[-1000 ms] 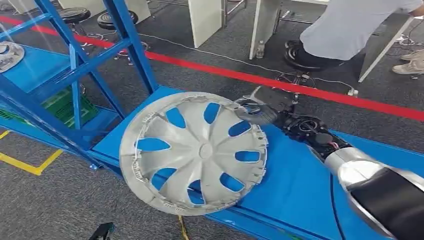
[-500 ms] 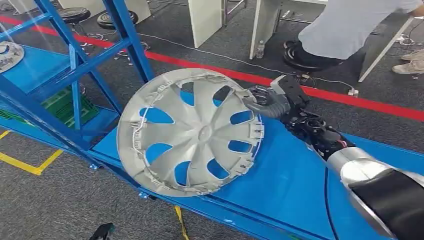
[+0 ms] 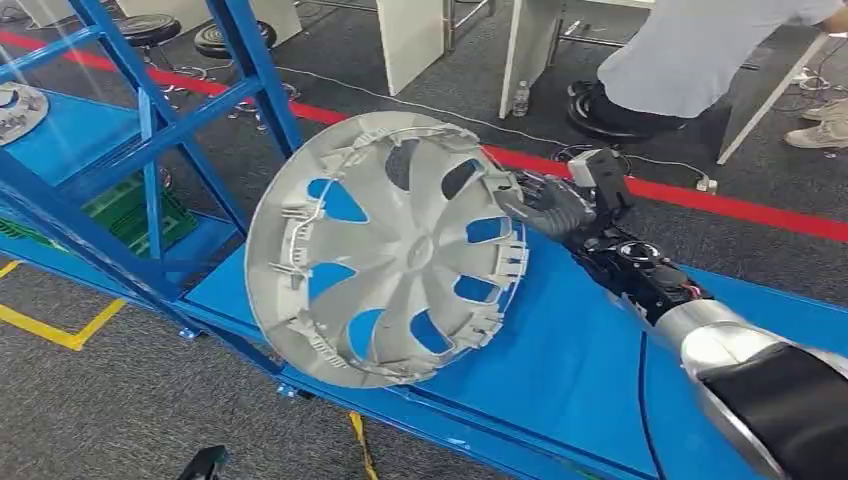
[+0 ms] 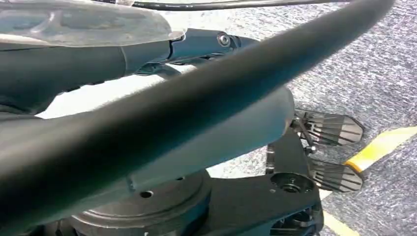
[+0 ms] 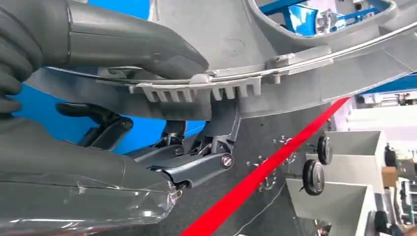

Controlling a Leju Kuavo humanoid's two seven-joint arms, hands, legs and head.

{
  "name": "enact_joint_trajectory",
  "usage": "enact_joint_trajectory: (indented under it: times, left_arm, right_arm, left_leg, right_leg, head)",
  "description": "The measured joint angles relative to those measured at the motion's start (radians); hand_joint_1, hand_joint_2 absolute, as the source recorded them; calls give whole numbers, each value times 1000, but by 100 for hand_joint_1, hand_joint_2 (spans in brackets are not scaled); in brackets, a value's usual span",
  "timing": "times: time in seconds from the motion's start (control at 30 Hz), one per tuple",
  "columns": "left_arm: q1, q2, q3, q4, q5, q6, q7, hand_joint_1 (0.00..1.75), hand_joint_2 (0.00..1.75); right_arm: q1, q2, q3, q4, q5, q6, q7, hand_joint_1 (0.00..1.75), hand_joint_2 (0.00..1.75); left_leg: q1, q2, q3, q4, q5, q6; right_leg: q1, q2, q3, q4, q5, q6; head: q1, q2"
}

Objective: Take the parts from the cabinet and place them on the table.

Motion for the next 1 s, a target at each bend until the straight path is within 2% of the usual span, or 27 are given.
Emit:
enact_joint_trajectory:
  times: [0.13,0.3,0.5,0.77,1.0]
  left_arm:
    - [0,1,0,0,0,0,0,0,0]
    - [0,2,0,0,3,2,0,0,0]
    - [2,2,0,0,12,2,0,0,0]
    - [7,1,0,0,15,2,0,0,0]
    - [10,1,0,0,15,2,0,0,0]
  right_arm:
    - [9,0,-14,-5,-54,34,-10,175,175]
    - [30,0,-41,-27,-178,105,-52,175,175]
    - [66,9,-47,-73,-312,150,-88,175,175]
    - [110,21,-61,-119,-399,195,-101,175,175]
    - [130,26,-63,-142,-409,204,-104,175,175]
  left_leg:
    - [0,0,0,0,0,0]
    - [0,0,0,0,0,0]
    - [0,0,-1,0,0,0]
    - [0,0,-1,0,0,0]
    - [0,0,-1,0,0,0]
  right_leg:
    - [0,0,0,0,0,0]
    - [0,0,0,0,0,0]
    - [0,0,0,0,0,0]
    - [0,0,0,0,0,0]
    - [0,0,0,0,0,0]
  head:
    - [0,0]
    - [-1,0]
    - [0,0]
    - [1,0]
    - [0,0]
